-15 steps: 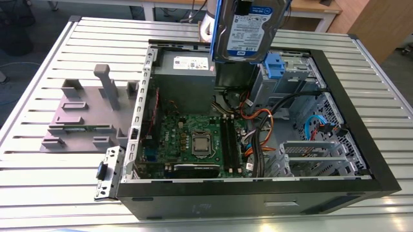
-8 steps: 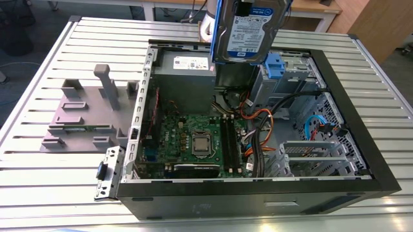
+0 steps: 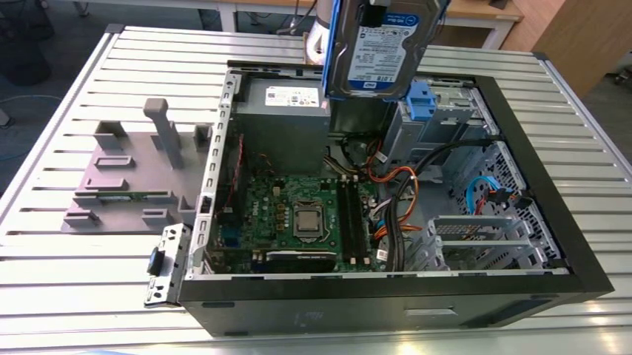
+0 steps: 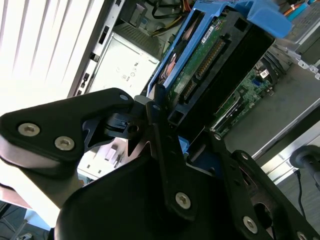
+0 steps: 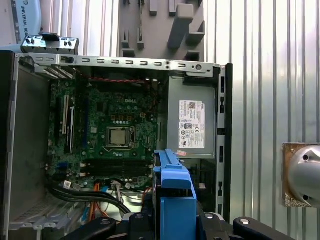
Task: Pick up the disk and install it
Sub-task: 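Pick up the disk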
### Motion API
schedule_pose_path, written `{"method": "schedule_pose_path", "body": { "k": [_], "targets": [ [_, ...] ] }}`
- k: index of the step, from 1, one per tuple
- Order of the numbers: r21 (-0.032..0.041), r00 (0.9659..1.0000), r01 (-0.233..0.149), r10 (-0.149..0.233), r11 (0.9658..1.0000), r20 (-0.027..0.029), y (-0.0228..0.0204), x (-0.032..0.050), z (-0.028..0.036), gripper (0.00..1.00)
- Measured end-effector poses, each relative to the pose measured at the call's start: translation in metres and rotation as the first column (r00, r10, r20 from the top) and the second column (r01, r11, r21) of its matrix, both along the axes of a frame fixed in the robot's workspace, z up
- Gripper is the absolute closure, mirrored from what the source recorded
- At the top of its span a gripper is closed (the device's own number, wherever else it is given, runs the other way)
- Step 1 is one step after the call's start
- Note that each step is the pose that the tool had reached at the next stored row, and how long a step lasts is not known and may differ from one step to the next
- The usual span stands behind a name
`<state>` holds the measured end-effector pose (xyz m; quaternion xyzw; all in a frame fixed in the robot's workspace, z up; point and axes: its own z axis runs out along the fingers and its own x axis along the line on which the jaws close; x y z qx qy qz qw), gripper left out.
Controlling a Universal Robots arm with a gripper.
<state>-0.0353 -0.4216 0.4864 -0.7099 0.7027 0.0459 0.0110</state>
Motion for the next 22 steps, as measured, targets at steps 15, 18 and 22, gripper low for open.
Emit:
{"method": "schedule_pose_path", "body": {
  "k": [15,18,22],
  "targets": [
    [-0.0001,1.0,0.0,0.0,1.0,-0.0001,-0.007,0.0,0.0,0.63],
    [-0.0001,1.0,0.0,0.0,1.0,0.0,-0.0083,0.0,-0.0001,0.63],
    [-0.0001,1.0,0.0,0.0,1.0,0.0,-0.01,0.0,-0.0001,0.63]
  ]
}}
